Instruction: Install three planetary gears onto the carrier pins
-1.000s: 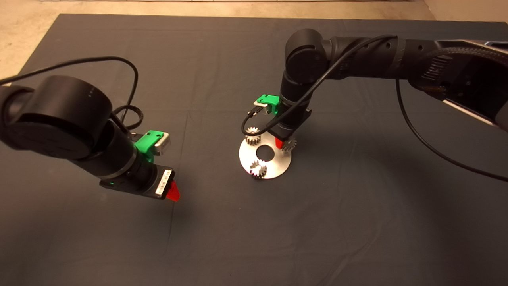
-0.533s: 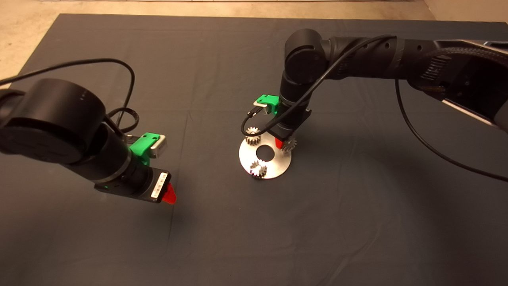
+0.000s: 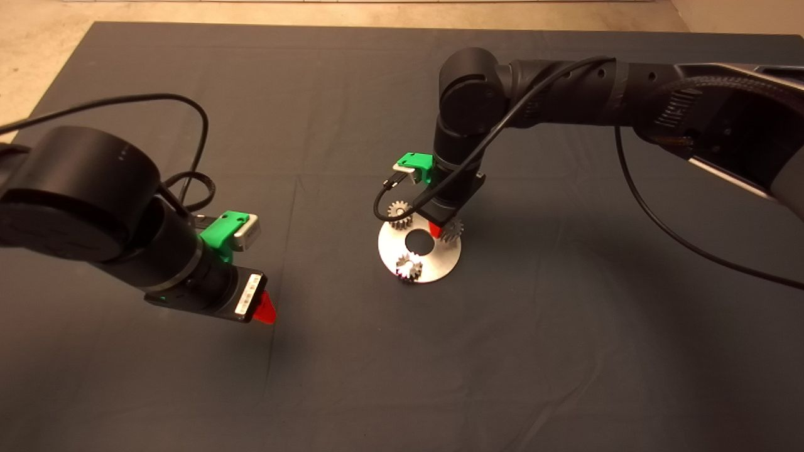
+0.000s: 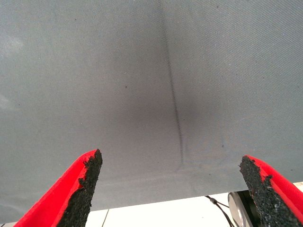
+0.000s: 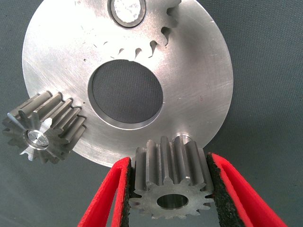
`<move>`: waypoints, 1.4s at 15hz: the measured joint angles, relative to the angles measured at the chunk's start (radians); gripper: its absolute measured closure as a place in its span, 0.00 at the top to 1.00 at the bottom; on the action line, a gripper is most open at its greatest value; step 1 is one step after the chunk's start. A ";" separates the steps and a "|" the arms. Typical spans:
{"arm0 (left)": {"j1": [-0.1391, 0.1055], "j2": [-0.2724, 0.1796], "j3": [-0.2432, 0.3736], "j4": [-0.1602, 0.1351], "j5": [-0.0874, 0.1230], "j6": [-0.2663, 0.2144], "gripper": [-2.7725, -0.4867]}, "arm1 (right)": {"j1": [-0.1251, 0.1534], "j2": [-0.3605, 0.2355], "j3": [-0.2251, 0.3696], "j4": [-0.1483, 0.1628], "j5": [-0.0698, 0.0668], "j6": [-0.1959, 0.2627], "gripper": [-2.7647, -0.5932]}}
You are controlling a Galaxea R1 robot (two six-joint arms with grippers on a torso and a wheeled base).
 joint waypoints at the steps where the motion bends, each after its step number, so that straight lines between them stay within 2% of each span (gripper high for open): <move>1: 0.000 0.000 0.000 0.000 0.000 0.000 0.69 | 0.000 0.000 0.000 0.000 0.000 0.000 0.19; 6: 0.000 0.000 0.000 0.000 0.000 0.000 0.69 | 0.000 -0.002 0.000 0.000 0.003 0.000 0.19; 10: 0.000 0.000 0.000 0.000 0.000 0.000 0.69 | 0.001 -0.011 0.000 0.000 0.011 0.000 0.19; 21: 0.000 0.000 0.000 0.000 0.000 0.000 0.69 | 0.001 -0.019 -0.007 0.001 0.011 0.000 0.19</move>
